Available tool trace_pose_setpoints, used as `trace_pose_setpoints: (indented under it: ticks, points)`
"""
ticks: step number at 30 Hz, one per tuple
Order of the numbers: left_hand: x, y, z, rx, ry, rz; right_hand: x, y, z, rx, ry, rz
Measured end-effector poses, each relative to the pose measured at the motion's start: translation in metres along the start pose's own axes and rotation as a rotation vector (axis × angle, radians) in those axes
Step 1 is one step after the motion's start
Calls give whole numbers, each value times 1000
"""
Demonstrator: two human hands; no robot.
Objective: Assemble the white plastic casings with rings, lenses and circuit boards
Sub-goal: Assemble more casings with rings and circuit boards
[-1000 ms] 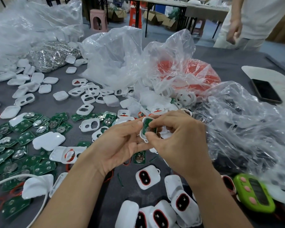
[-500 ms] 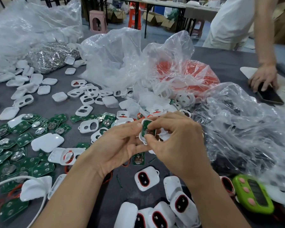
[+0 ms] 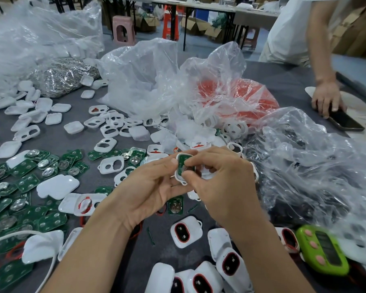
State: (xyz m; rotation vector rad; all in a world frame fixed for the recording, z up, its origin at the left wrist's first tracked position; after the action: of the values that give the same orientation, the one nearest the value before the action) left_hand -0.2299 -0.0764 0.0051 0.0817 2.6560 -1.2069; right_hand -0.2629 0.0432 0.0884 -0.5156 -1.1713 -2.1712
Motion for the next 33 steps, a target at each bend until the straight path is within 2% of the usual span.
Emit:
trace_pose_setpoints:
  ticks: [6,11,13,23,28,33]
  points:
    - [-2,-2,-1,-4,-2,-9,0,-1,-1,29,8,-13]
    - [-3,-4,-4,-102,-8,2,5,-18,7,250,-2,-191]
    - [-3,-5,-4,-133,-21,10,7,-22,13,268,-21,-195]
    - [-3,-4,-4,-30,-44,-5,0,-5,5,-37,-32,-3]
    - [-4,-4,-6,-39,-49,-4,0,5,10,-54,-66,76]
    - [-4,-4,-5,-34,-48,-4,1,3,6,-51,-5,42]
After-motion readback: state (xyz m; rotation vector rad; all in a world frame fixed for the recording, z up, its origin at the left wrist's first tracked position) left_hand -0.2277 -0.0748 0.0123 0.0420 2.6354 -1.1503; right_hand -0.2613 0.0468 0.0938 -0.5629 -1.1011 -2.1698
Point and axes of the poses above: each hand's wrist, its own x-axis towards the middle knuckle, its own z-axis out of the back of the hand, y = z × x, the point moved 8 cm from there along x, towards the middle knuckle, and after that the axes turned 8 degrees about -y, right-handed, at the moved point
